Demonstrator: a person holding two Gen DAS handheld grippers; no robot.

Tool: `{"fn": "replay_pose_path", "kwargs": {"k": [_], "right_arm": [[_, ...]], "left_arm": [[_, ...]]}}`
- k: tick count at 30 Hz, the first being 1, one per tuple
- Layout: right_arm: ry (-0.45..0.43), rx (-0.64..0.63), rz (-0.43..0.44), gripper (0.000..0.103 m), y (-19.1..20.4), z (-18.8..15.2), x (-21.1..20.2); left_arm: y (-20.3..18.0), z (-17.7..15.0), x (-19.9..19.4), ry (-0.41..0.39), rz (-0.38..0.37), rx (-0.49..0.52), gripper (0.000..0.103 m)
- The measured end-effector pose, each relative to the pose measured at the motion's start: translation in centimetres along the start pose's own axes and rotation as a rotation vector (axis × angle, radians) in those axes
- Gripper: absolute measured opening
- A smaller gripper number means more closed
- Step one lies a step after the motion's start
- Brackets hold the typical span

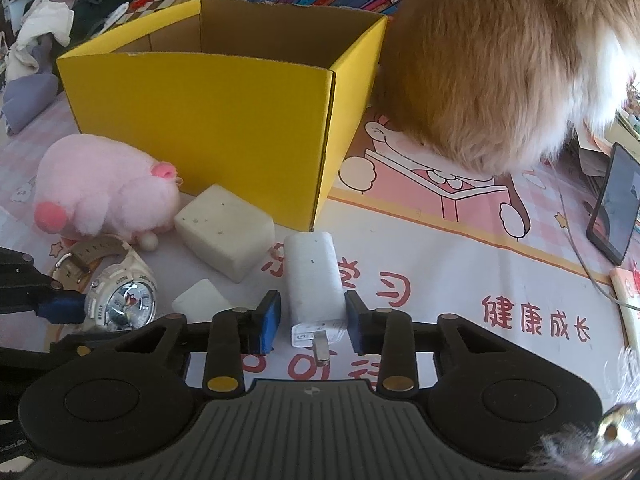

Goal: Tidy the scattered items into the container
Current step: 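Close the left tool on the watch case while the right tool grips the tall white charger, then lift the watch with the left tool while the right tool lifts the charger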

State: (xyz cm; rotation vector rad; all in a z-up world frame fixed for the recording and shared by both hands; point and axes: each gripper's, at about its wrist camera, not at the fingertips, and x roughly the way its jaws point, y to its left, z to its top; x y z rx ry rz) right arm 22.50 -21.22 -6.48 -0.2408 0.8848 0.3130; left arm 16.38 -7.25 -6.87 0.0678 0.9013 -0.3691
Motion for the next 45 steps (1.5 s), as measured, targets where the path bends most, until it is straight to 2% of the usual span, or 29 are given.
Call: {"fn": "replay_pose_path", "kwargs": {"k": [6, 19, 45], "right_arm": [[0.006, 0.002, 0.017, 0.025, 0.2, -0.1, -0.3], [-0.059, -0.008, 0.032, 0.025, 2.0, -1.0, -4.1], [-0.107, -0.029, 0.046, 0.025, 6.3, -3.6, -8.6]], "left_arm": [[0.2, -0.3, -0.3, 0.005, -0.012, -0.002, 0.019], [1.0, -1.7, -3.1, -0.027, -0.022, -0.031, 0.019], [1.5, -4.8, -8.3, -0.1, 0.0, -0.026, 0.018]]}}
